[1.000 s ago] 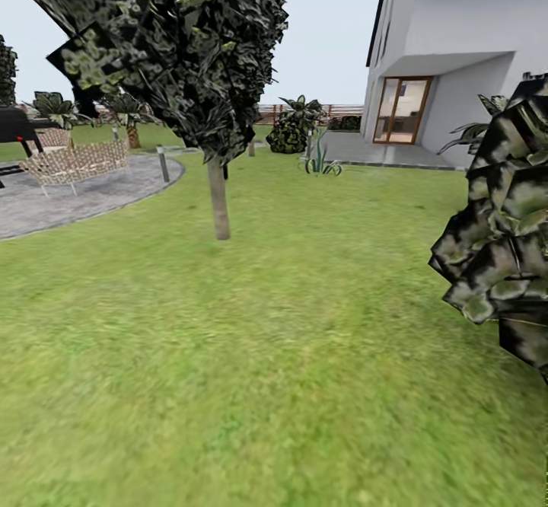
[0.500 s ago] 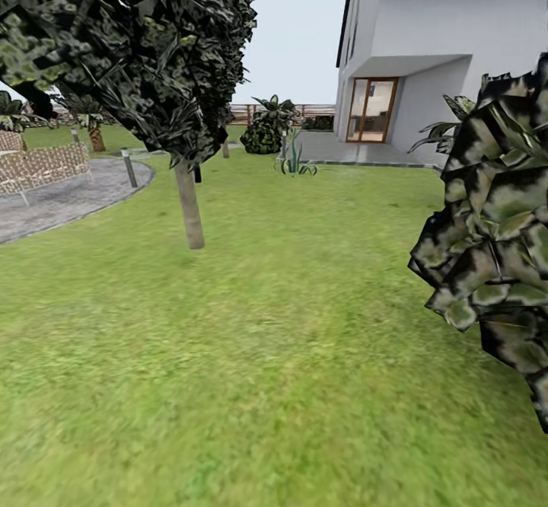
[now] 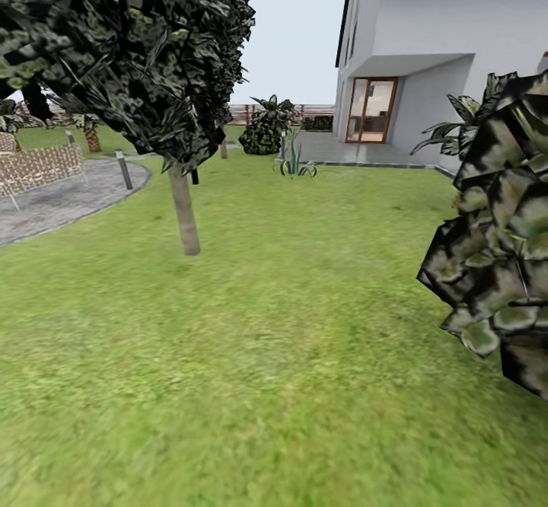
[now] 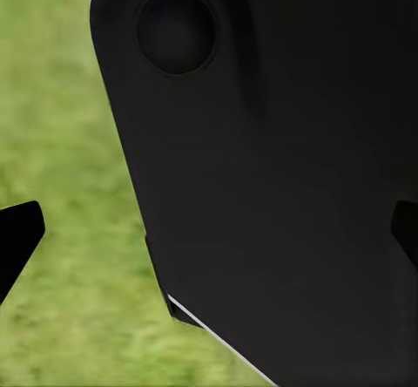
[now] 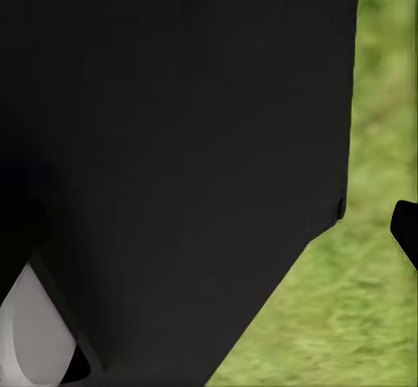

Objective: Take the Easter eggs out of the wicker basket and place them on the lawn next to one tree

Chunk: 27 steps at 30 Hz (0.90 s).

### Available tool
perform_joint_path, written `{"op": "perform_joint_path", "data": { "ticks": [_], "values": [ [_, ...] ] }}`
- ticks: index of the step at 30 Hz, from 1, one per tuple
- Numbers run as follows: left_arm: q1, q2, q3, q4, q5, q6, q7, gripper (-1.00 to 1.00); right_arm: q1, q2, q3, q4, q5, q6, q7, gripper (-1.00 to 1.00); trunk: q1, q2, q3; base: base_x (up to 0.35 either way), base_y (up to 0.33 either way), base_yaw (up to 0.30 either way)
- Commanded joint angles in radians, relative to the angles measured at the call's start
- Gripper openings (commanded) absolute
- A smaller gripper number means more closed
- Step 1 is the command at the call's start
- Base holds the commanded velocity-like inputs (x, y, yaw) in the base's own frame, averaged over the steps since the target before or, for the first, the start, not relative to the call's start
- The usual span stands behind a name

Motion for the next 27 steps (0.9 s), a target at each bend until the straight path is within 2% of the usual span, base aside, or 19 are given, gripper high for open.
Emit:
{"op": "perform_joint_path", "data": {
  "ticks": [1,12,20,27],
  "values": [
    [0.000,0.000,-0.005,0.001,-0.006,-0.005,0.000,1.00,0.000,0.000,-0.007,0.001,-0.005,-0.005,0.000,1.00,0.001,0.000,-0.001,0.337,0.000,0.000],
    [-0.001,0.000,-0.005,0.001,-0.006,-0.005,0.000,1.00,0.000,0.000,-0.007,0.001,-0.005,-0.005,0.000,1.00,0.001,0.000,-0.001,0.337,0.000,-0.007],
    [0.000,0.000,-0.005,0.001,-0.006,-0.011,0.000,1.00,0.000,0.004,-0.005,0.000,-0.004,-0.005,0.000,1.00,0.001,0.000,-0.001,0.337,0.000,-0.171],
    [0.000,0.001,-0.005,0.001,-0.006,-0.013,0.000,1.00,0.000,0.016,-0.006,0.001,-0.004,-0.005,0.000,1.00,0.001,0.000,-0.001,0.337,0.000,-0.049]
  ]
}}
